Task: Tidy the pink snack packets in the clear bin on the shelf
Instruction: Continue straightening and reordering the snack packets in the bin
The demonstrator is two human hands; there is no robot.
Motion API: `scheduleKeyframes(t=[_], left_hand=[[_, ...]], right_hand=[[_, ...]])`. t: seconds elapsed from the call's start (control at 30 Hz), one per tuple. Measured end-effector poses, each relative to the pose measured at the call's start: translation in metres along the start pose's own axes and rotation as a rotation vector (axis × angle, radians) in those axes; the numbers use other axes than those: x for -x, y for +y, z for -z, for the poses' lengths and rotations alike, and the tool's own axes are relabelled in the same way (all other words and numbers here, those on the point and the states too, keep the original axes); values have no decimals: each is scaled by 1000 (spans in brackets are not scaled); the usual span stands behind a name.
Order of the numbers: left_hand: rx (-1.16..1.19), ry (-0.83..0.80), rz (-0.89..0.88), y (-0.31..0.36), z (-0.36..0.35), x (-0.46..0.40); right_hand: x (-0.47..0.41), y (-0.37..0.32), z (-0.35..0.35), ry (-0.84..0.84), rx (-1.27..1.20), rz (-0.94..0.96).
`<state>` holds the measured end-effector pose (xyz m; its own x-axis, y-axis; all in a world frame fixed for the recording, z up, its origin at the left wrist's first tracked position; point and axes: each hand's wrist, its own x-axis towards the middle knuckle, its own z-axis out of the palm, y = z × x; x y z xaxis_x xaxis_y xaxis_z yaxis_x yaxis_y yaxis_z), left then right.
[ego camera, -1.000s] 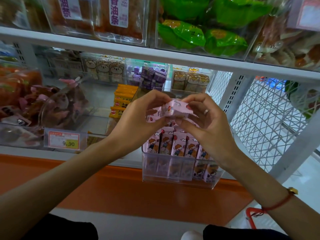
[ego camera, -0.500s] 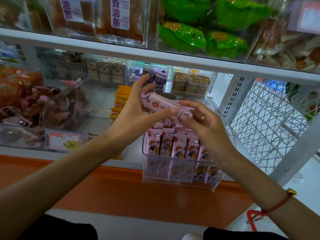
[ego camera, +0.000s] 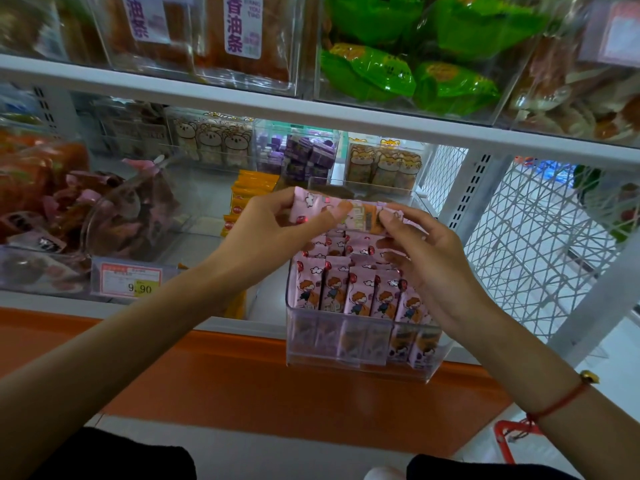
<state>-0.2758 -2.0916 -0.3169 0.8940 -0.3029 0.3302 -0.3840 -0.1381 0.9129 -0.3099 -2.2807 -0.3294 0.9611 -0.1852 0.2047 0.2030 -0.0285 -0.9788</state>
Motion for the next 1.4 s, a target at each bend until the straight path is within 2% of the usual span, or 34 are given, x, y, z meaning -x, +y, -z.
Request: scheduleKeyframes(t=[0.13, 0.27, 0.33, 0.47, 0.57, 0.83, 0.97, 1.07, 1.23, 1.4], left_hand=[[-92, 35, -115, 0, 4, 1], [-137, 181, -227, 0, 8, -3], [-181, 210, -218, -2, 9, -5], [-322, 170, -211, -12, 9, -8], [-403, 155, -216, -15, 12, -14], [-456, 36, -216, -5, 14, -31], [-622, -37, -229, -5, 16, -39], [-743, -151, -231, -8, 11, -49], [-1067, -258, -278, -18, -13, -72], [-1131, -409, -196, -19, -19, -86]], right_hand=[[-1, 4, 1, 11, 70, -18], [-1, 12, 0, 16, 535, 132], [-1, 15, -2, -32, 674, 224], [-4, 25, -6, -149, 979, 364], [-6, 31, -6, -268, 1172, 304], [-9, 34, -3, -248, 1019, 299], [-9, 36, 1, -235, 948, 313], [-9, 36, 1, -222, 955, 323], [-9, 36, 0, -222, 953, 328], [-6, 33, 1, -229, 980, 331]])
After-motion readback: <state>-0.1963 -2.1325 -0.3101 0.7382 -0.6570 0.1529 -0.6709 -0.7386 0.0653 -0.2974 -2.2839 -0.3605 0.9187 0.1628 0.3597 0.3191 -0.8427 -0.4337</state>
